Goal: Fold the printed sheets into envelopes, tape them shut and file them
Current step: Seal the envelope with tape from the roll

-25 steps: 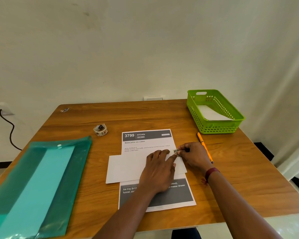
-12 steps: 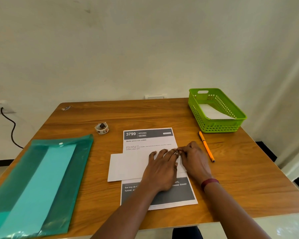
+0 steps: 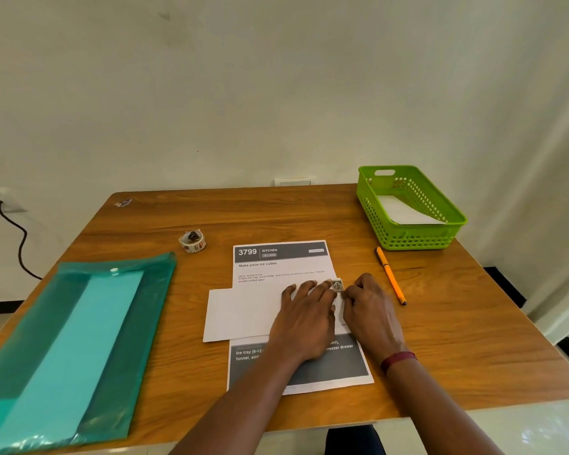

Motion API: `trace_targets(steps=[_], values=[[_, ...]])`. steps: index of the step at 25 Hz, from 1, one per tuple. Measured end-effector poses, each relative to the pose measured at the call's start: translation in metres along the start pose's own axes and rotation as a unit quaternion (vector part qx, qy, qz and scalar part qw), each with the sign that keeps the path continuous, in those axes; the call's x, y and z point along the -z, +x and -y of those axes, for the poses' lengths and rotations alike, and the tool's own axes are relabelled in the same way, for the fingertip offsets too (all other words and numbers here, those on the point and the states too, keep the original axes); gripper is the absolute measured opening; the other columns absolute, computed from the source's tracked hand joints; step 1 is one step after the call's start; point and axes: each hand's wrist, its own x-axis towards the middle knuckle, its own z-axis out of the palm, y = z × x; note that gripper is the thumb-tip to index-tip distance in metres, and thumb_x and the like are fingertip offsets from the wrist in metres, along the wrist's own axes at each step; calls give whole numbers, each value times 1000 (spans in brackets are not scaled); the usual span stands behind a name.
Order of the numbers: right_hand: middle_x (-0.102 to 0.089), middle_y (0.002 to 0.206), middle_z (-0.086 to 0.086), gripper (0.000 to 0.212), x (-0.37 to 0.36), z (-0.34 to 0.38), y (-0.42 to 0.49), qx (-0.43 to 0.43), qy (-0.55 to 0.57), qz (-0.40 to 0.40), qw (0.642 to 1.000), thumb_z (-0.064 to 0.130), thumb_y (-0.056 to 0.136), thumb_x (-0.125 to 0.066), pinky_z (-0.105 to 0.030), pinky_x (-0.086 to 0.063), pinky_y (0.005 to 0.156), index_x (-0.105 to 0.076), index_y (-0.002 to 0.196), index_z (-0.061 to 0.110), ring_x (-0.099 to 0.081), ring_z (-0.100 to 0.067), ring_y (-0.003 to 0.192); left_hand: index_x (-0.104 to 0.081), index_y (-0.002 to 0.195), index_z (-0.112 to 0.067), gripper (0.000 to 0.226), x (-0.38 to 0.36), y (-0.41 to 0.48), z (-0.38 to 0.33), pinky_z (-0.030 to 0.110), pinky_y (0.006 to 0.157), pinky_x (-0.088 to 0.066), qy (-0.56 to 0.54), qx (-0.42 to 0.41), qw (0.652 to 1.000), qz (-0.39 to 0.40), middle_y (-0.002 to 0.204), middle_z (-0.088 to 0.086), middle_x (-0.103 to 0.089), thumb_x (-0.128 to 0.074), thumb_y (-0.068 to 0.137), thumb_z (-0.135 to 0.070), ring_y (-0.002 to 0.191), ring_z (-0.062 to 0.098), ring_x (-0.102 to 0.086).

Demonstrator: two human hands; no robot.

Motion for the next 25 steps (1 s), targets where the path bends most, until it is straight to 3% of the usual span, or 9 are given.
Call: trace_targets(steps=[6, 9, 12, 15, 17, 19, 22, 25], values=[[-55, 91, -10, 19, 6, 7, 3, -7, 19, 2, 1000, 7, 95, -54, -29, -45, 60, -70, 86, 3, -53, -19, 70, -45, 140, -25, 40, 2, 0, 1, 44, 117, -22, -16, -3, 1000, -14, 152, -4, -41, -34, 101, -30, 140, 17, -34], [-61, 87, -11, 15, 9, 5, -1, -36, 53, -44, 997, 0, 92, -54, -29, -46, 60, -67, 84, 3, -57, -23, 73, -49, 141, -17, 42, 10, -5, 0, 33, 116, -29, -122, 42, 989, -70, 147, 3, -48, -46, 99, -15, 136, 18, -42], [-65, 79, -4, 20, 16, 1, -6, -98, 144, -116, 978, -6, 87, -57, -17, -38, 59, -66, 76, 9, -57, -18, 70, -63, 128, -13, 38, 27, -14, 8, 24, 105, -43, -260, 148, 933, -202, 132, 4, -62, -55, 93, 0, 123, 17, -57], [-63, 74, 4, 26, 28, 0, -17, -95, 190, -177, 961, -13, 81, -61, -16, -40, 61, -66, 74, 12, -56, -8, 67, -72, 110, -11, 24, 58, -24, 43, 5, 77, -44, -308, 232, 869, -311, 107, 5, -73, -61, 91, 0, 98, 19, -68], [-65, 77, 2, 25, 32, 9, -29, -41, 180, -164, 969, -13, 80, -64, -24, -49, 58, -68, 78, 12, -58, -9, 68, -72, 106, -10, 19, 75, -31, 77, 8, 68, -40, -271, 265, 879, -288, 103, 7, -74, -61, 91, -6, 93, 22, -68], [-69, 83, 2, 25, 32, 26, -41, 21, 176, -111, 978, -12, 79, -67, -29, -55, 59, -71, 84, 13, -63, -9, 71, -69, 111, -12, 22, 83, -40, 106, 20, 72, -44, -191, 263, 925, -199, 112, 6, -72, -61, 91, -15, 97, 23, -66], [-73, 100, 9, 22, 24, 67, -55, 50, 186, 15, 981, 6, 87, -66, -17, -55, 70, -73, 101, 21, -65, -3, 82, -58, 128, -20, 35, 84, -55, 128, 27, 88, -48, -78, 224, 969, -65, 129, 1, -62, -57, 94, -30, 115, 19, -57], [-66, 122, 14, 30, 10, 101, -61, 72, 144, 73, 984, 35, 94, -58, -10, -48, 85, -64, 123, 31, -61, -2, 101, -49, 136, -22, 44, 81, -63, 136, 33, 98, -46, -41, 208, 977, -4, 136, 0, -56, -50, 97, -42, 123, 19, -50]])
